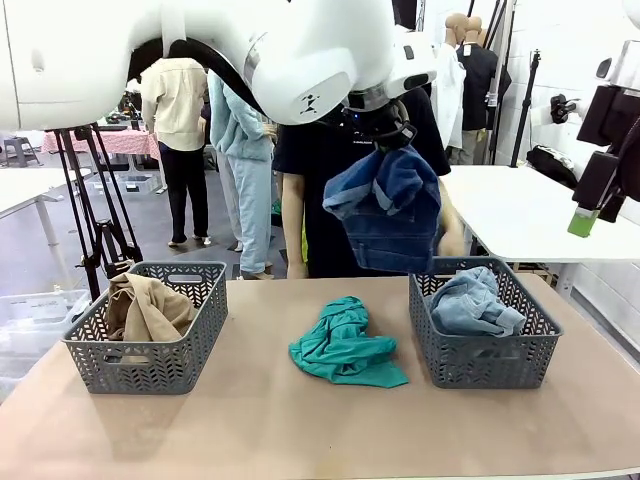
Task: Sort the tops and bottoms.
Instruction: Sort the clothes according to human instructions.
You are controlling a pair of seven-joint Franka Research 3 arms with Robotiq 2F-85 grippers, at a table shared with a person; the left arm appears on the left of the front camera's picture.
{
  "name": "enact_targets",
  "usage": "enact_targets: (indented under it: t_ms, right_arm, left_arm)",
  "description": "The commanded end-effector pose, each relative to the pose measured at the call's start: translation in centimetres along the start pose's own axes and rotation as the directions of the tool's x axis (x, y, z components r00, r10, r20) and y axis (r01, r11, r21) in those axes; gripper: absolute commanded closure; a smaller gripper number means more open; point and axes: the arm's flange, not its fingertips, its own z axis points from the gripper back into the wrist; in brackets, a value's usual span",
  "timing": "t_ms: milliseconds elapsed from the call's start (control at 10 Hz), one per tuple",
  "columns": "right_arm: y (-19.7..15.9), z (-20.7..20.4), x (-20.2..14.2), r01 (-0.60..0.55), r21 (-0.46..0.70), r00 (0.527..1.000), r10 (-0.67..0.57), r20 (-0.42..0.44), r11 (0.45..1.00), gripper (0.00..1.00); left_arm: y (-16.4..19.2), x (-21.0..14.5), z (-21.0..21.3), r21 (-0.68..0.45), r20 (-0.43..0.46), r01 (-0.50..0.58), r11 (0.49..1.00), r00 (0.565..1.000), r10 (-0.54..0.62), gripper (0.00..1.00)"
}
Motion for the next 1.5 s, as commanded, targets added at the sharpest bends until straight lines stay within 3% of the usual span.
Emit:
enact_targets:
  t_ms: [0, 400, 600, 1000, 1200, 1400]
  right_arm:
    - [0.0, 0.0, -0.1, 0.003, -0.001, 1.0, -0.003, -0.003, 1.0, 0.0]
    - [0.0, 0.0, -0.1, 0.003, -0.001, 1.0, -0.003, -0.003, 1.0, 0.0]
    - [0.0, 0.0, -0.1, 0.003, -0.001, 1.0, -0.003, -0.003, 1.0, 0.0]
    - [0.0, 0.0, -0.1, 0.003, -0.001, 1.0, -0.003, -0.003, 1.0, 0.0]
    - [0.0, 0.0, -0.1, 0.003, -0.001, 1.0, -0.003, -0.003, 1.0, 0.0]
    - [0.0, 0.0, -0.1, 0.003, -0.001, 1.0, -0.003, -0.003, 1.0, 0.0]
  left_arm:
    - [-1.0, -0.1, -1.6, -0.086, 0.024, -0.006, 0.996, 1.0, 0.008, 1.0]
    - [-3.2, 0.5, -7.8, -0.309, 0.105, -0.061, 0.949, 0.99, 0.098, 1.0]
    - [-4.7, 1.8, -9.4, -0.393, 0.179, -0.024, 0.919, 0.979, 0.102, 1.0]
    - [-6.0, 3.4, -10.4, -0.462, 0.232, 0.009, 0.887, 0.966, 0.111, 1.0]
    - [-6.0, 3.0, -11.3, -0.477, 0.211, -0.016, 0.879, 0.968, 0.132, 1.0]
    - [-5.2, -0.7, -15.2, -0.472, 0.124, -0.108, 0.875, 0.974, 0.187, 1.0]
